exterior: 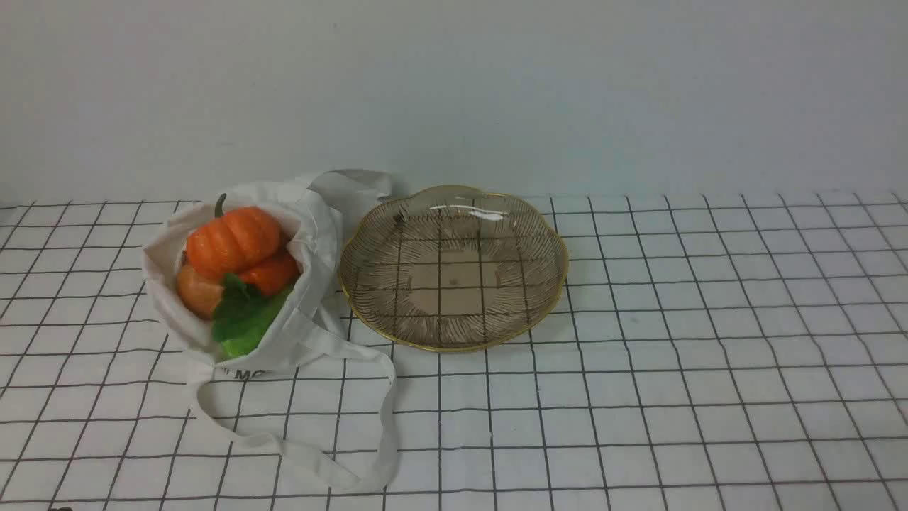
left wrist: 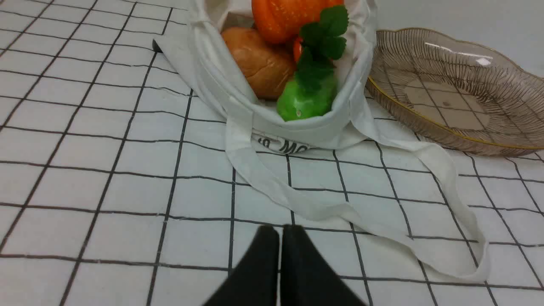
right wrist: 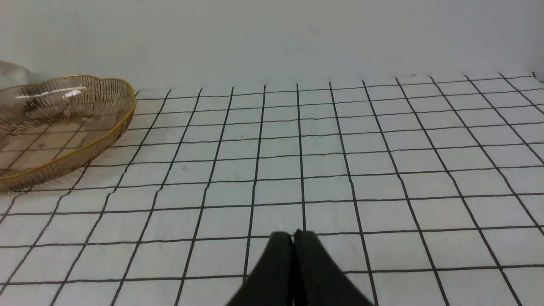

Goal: Take vegetables from bag on white checkered tablecloth place on plate.
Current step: 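Reach into the cloth bag and grasp the pumpkin with the left gripper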

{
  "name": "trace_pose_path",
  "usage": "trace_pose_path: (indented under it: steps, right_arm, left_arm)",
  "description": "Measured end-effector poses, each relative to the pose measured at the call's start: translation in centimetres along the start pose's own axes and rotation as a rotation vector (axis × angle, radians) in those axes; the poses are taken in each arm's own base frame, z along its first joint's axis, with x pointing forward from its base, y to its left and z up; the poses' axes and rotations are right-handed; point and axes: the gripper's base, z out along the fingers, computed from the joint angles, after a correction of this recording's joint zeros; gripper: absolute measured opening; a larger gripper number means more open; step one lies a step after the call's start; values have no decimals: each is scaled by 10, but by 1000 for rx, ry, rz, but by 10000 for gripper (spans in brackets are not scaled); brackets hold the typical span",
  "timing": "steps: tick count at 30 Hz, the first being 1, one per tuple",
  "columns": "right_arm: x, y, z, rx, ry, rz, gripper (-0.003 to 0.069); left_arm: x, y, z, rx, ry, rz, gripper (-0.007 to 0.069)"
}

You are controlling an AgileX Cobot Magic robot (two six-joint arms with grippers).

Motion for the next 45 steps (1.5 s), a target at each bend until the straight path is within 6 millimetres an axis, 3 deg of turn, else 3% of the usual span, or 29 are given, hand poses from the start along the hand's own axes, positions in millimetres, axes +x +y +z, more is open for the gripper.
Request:
trace_pose_path:
  steps: [45]
  right_arm:
    - [0, 0, 0, 0, 0, 0, -15]
  left_arm:
    - [0, 2, 0, -18, -3, 51, -8]
